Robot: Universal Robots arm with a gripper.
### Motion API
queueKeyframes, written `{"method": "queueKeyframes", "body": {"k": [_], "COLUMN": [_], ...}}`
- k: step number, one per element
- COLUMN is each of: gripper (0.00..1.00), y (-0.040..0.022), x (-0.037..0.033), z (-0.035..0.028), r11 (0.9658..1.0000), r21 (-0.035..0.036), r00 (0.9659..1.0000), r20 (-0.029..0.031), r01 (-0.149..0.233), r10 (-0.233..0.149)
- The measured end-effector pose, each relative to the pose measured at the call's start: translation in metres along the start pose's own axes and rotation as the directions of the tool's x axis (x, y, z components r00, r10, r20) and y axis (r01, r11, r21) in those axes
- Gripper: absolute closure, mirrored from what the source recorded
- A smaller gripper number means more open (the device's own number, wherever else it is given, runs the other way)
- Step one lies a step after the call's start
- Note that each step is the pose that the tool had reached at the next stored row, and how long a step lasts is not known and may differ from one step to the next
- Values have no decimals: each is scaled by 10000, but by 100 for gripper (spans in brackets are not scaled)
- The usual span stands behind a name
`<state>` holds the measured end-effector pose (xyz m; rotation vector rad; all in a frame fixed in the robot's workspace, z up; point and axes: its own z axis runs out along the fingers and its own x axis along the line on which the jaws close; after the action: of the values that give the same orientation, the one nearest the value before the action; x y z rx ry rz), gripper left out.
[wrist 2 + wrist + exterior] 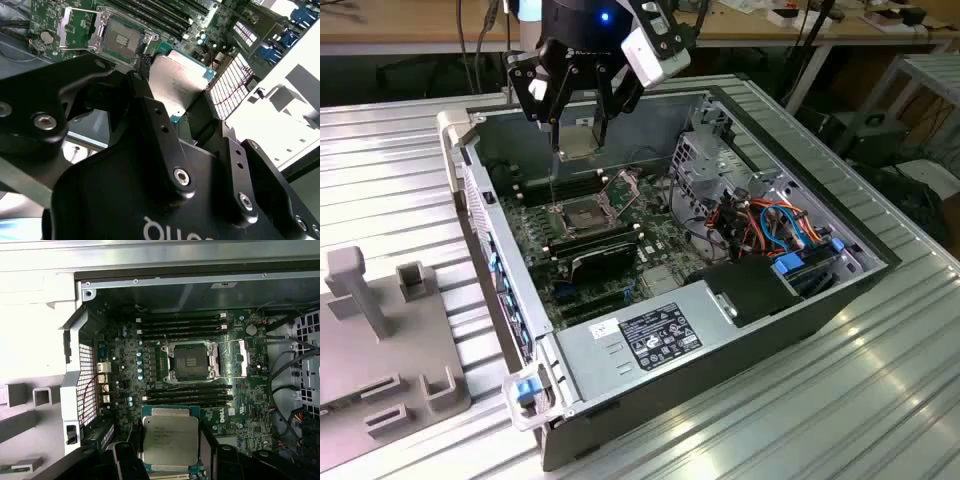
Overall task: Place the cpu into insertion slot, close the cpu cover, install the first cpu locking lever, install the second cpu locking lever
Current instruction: 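Place the cpu into insertion slot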
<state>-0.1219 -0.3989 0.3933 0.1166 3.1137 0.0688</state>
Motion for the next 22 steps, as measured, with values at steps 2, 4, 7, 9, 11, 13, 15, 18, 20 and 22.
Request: {"method": "queueKeyframes", "body": {"k": [2, 4, 7, 9, 11, 13, 15, 18, 20, 22], "gripper": [45, 45, 45, 45, 45, 45, 45, 45, 45, 45], "y": [0, 0, 0, 0, 0, 1, 5, 17, 19, 21], "x": [0, 0, 0, 0, 0, -9, -57, -120, -132, -142], "z": [0, 0, 0, 0, 0, 1, 3, 7, 11, 16], "r11": [10000, 10000, 10000, 10000, 10000, 10000, 10000, 9999, 9993, 9974], "r21": [0, 0, 0, 0, 0, -1, 0, 8, 16, 24], "r00": [10000, 10000, 10000, 10000, 10000, 10000, 10000, 9999, 9993, 9974], "r20": [1, 0, 0, 0, 0, 1, 0, 6, 18, 35], "r01": [1, 1, 0, 0, 0, 0, 1, -122, -379, -717], "r10": [-1, -1, 0, 0, 0, 0, -1, 122, 379, 717]}}
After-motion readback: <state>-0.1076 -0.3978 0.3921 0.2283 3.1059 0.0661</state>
